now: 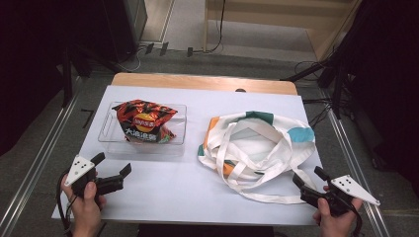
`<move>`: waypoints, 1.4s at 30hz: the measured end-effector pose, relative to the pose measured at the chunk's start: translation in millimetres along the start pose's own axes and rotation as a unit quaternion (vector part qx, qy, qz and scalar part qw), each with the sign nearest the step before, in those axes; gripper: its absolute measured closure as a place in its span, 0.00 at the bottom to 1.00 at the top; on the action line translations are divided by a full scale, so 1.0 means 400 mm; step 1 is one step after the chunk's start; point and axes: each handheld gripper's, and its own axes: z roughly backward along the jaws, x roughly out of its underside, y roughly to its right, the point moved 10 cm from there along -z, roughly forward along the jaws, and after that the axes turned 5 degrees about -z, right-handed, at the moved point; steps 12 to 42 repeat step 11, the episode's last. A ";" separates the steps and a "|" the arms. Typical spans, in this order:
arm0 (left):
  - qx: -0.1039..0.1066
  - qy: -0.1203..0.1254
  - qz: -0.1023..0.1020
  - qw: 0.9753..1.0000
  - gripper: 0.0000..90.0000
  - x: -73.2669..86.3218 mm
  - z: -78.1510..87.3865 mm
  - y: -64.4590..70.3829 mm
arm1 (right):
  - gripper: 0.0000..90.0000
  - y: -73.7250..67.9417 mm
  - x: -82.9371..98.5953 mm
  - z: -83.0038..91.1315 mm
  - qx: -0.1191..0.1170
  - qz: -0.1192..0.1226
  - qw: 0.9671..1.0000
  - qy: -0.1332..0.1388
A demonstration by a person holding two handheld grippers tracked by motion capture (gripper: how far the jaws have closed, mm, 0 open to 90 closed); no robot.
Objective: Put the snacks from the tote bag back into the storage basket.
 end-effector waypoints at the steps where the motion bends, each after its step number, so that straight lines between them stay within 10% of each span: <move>1: -0.002 -0.002 -0.001 1.000 0.00 0.002 -0.002 -0.001 | 0.18 0.006 0.001 0.001 0.002 -0.002 1.000 0.000; 42: 0.005 -0.014 -0.007 1.000 0.00 0.011 -0.019 0.015 | 0.18 0.018 0.008 -0.002 0.004 -0.011 1.000 -0.003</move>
